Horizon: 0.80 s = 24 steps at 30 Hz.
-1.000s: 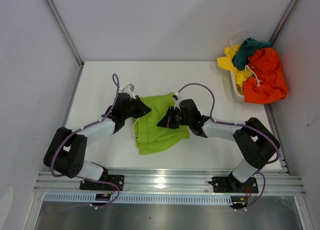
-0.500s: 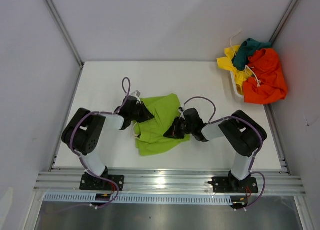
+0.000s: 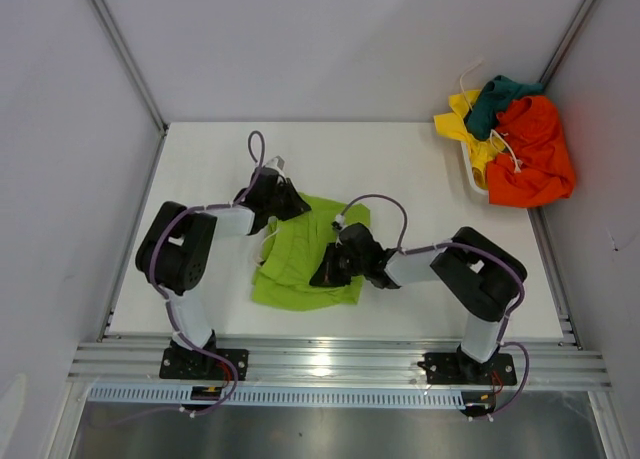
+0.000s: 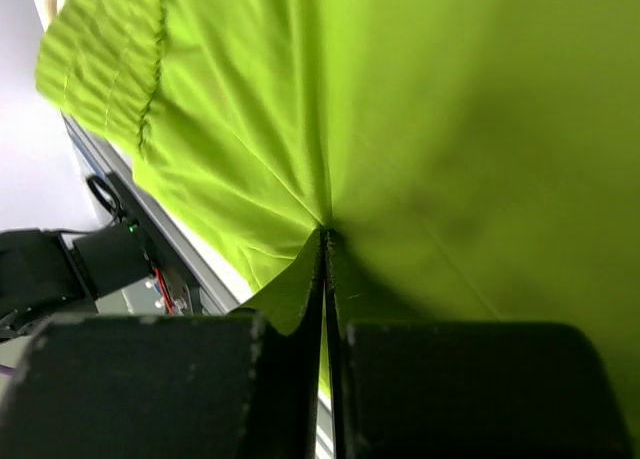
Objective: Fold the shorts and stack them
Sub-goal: Fold the shorts
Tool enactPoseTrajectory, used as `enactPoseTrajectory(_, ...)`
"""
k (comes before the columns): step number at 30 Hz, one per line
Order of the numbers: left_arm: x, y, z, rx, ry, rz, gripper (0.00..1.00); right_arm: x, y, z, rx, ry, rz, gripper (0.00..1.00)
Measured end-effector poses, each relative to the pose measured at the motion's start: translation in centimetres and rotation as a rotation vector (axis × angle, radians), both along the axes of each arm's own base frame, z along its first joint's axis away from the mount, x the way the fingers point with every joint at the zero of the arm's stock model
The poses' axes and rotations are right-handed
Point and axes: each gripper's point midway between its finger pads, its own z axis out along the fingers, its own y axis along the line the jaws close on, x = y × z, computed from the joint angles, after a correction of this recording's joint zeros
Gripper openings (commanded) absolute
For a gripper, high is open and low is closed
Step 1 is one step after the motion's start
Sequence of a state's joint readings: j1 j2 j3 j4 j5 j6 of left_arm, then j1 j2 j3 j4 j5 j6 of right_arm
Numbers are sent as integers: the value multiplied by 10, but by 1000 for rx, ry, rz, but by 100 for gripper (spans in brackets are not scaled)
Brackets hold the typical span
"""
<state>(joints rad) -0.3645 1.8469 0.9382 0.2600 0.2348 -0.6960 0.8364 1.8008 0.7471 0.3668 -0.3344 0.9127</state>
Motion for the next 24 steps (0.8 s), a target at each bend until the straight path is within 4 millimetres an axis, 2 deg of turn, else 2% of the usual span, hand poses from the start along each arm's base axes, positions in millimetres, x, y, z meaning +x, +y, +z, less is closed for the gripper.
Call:
enactPoseTrajectory(2, 9, -1, 8, 5, -23, 2, 15, -6, 11, 3, -15, -9, 28, 0)
enactPoseTrajectory(6, 20, 1, 23, 25, -56, 4, 18, -10, 15, 12, -79, -35, 59, 5)
enactPoseTrajectory(9, 14, 5, 38, 39, -60, -2, 24, 2, 12, 34, -103, -83, 60, 21)
enactPoseTrajectory(12, 6, 10, 65, 49, -87, -4, 29, 21, 9, 71, -85, -164, 48, 31)
enactPoseTrajectory(13, 3, 13, 78, 52, -104, 0, 32, 26, 7, 83, -75, -189, 44, 38)
enactPoseTrajectory(14, -1, 16, 91, 51, -122, 5, 39, 32, 3, 93, -65, -210, 34, 42)
enactPoseTrajectory(16, -7, 21, 120, 47, -177, 16, 46, 41, -5, 105, -55, -239, 20, 52)
enactPoseTrajectory(17, -12, 25, 134, 41, -209, 24, 51, 45, -11, 108, -58, -242, 9, 55)
enactPoseTrajectory(18, -20, 28, 145, 35, -235, 30, 61, 48, -15, 108, -65, -245, 4, 57)
enactPoseTrajectory(20, -39, 38, 159, 32, -272, 39, 68, 56, -26, 104, -85, -240, -16, 64)
enactPoseTrajectory(23, -66, 49, 161, 25, -284, 49, 73, 63, -45, 91, -123, -213, -46, 71)
enactPoseTrajectory(24, -74, 52, 156, 25, -276, 52, 74, 64, -51, 86, -136, -203, -55, 73)
